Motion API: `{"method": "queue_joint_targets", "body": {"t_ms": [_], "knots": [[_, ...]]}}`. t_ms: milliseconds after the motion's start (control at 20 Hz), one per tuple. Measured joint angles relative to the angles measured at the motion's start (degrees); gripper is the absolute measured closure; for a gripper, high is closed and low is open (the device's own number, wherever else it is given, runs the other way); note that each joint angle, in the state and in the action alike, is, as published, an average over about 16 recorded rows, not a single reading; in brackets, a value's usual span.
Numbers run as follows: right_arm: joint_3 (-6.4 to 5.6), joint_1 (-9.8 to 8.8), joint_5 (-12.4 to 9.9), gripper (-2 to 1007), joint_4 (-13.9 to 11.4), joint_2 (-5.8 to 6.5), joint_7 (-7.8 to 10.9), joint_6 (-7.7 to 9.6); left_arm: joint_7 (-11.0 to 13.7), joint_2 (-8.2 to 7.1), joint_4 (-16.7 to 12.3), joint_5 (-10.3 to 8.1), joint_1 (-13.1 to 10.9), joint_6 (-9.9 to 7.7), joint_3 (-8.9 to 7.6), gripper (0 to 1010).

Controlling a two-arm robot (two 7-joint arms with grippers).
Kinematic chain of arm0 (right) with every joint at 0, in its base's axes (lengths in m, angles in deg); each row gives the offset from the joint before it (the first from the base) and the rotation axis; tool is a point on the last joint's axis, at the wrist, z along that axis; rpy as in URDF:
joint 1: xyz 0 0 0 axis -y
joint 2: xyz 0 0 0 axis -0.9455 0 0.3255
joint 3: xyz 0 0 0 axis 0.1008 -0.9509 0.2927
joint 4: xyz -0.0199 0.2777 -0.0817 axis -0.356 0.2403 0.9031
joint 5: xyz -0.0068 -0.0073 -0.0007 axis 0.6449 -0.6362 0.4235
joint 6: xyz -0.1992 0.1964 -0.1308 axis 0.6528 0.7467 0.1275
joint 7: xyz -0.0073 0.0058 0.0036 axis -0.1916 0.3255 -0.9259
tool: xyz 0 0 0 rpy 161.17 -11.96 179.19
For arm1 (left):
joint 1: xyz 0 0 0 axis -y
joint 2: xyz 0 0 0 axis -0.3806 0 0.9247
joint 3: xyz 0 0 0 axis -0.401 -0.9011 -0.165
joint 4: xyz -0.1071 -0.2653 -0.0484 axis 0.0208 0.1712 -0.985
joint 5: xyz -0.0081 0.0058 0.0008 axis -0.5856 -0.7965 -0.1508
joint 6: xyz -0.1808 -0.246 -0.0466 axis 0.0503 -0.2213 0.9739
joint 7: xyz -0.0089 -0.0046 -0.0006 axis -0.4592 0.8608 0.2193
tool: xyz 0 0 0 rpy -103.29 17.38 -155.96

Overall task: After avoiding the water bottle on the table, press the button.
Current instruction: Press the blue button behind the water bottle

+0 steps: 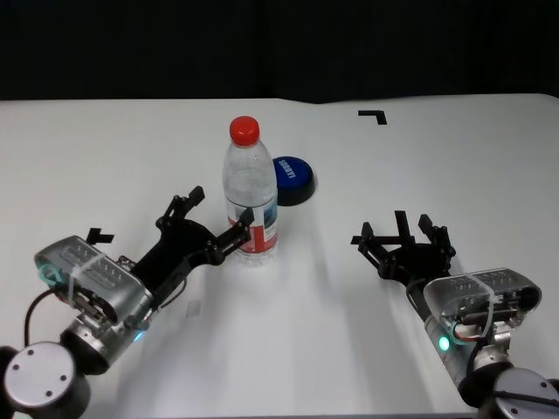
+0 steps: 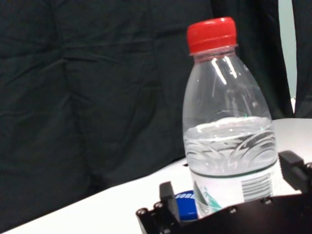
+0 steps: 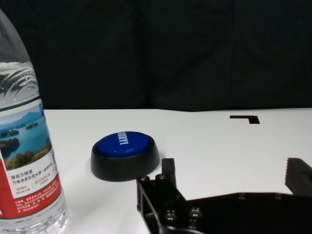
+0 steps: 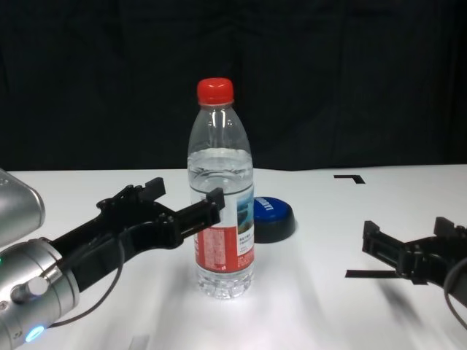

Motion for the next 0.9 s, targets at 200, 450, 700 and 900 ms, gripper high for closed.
{"method": "queue_joint_targets", "body": {"t_ms": [200, 450, 700, 900], "knots": [[0.00, 0.00, 0.0, 2, 0.0, 0.00, 0.00, 0.00, -0.1, -0.19, -0.4, -0.10, -0.4, 0.01, -0.16, 7], [0.00, 0.00, 0.0, 2, 0.0, 0.00, 0.00, 0.00, -0.5, -0.53, -1.7, -0.16, -1.5, -0.06, -0.61, 7], [0.00, 0.00, 0.0, 2, 0.0, 0.01, 0.00, 0.00, -1.4, -0.80, -3.7, 0.00, -3.3, -0.20, -1.39, 7], [0.00, 0.00, 0.0, 2, 0.0, 0.01, 0.00, 0.00, -2.3, -0.89, -5.5, 0.28, -5.0, -0.39, -2.20, 7]]}}
